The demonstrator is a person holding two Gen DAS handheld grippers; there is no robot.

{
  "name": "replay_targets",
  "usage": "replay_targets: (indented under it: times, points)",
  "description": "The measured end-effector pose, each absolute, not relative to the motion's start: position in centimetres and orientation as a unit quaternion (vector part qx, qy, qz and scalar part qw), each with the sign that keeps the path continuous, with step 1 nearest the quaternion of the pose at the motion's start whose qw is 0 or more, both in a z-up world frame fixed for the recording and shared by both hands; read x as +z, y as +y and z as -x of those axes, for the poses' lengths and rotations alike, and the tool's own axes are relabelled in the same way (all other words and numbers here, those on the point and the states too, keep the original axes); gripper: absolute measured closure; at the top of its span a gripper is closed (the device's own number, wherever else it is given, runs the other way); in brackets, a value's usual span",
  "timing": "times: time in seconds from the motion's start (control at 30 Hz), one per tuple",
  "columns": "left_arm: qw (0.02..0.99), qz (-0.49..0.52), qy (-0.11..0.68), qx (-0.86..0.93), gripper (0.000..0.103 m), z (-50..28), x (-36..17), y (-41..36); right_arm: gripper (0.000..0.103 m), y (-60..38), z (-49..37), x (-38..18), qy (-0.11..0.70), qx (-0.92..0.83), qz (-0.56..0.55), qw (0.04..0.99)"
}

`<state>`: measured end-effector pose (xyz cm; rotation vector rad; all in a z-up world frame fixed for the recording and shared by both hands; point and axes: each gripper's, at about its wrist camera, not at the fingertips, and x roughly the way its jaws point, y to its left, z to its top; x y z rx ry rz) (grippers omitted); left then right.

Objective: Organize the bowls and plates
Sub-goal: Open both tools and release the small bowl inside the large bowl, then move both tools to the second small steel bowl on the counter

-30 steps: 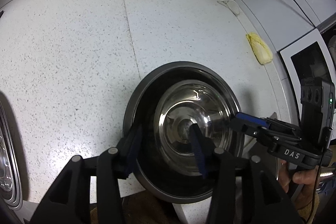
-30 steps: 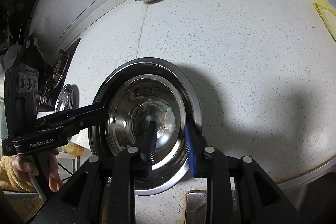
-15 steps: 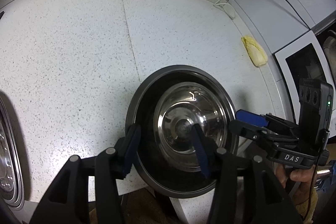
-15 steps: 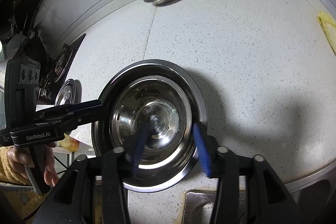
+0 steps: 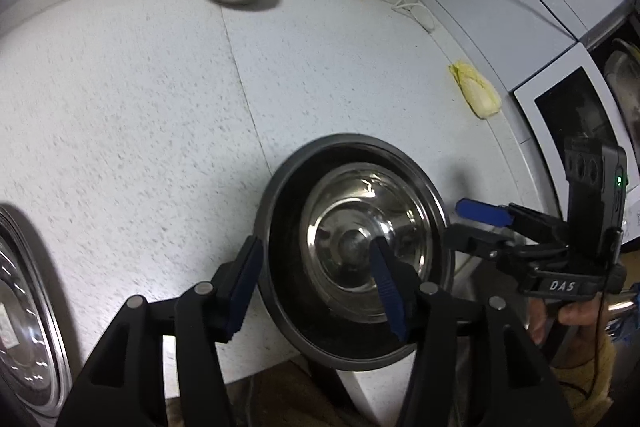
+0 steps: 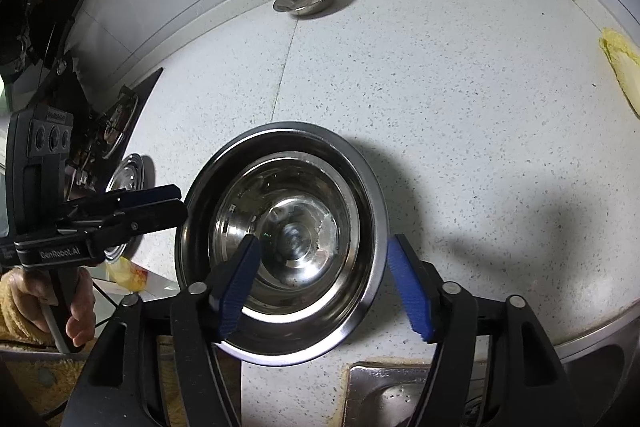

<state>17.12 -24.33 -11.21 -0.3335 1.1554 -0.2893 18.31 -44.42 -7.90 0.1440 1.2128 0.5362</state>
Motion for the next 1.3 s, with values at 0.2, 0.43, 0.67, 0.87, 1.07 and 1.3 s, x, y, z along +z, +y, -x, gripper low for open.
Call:
replay_targets:
  times: [0.2, 0.43, 0.67, 0.87, 1.07, 1.3]
  points:
    - [0.822, 0.154, 0.532, -0.128, 0.049, -17.7, -10.1, -23.9, 0.025, -45.1, -18.8, -7.2, 0.556, 0.252, -0.081, 0.788]
    - [0.819, 0.189, 0.533, -0.102, 0.049, -19.7, -9.6, -21.2, 0.020, -45.2, -20.4, -5.3, 0.538, 0.257, -0.077, 0.799]
    - [0.809, 0.218, 0.538, -0.086, 0.049, -23.0, -9.5, -18.1, 0.012, -44.0, -23.2, -3.0, 0.514, 0.280, -0.088, 0.806]
    - [0.807, 0.211, 0.546, -0.083, 0.049, -27.9, -9.0, -16.3, 0.005, -42.3, -27.3, -2.2, 0.529, 0.297, -0.114, 0.787]
    - [0.814, 0.208, 0.538, -0.067, 0.049, -32.4, -8.5, -14.3, 0.003, -40.6, -32.8, -3.5, 0.538, 0.308, -0.159, 0.768]
    - [0.805, 0.217, 0.552, -0.036, 0.045, -39.4, -9.9, -12.3, 0.002, -37.5, -39.7, -5.8, 0.560, 0.309, -0.192, 0.744]
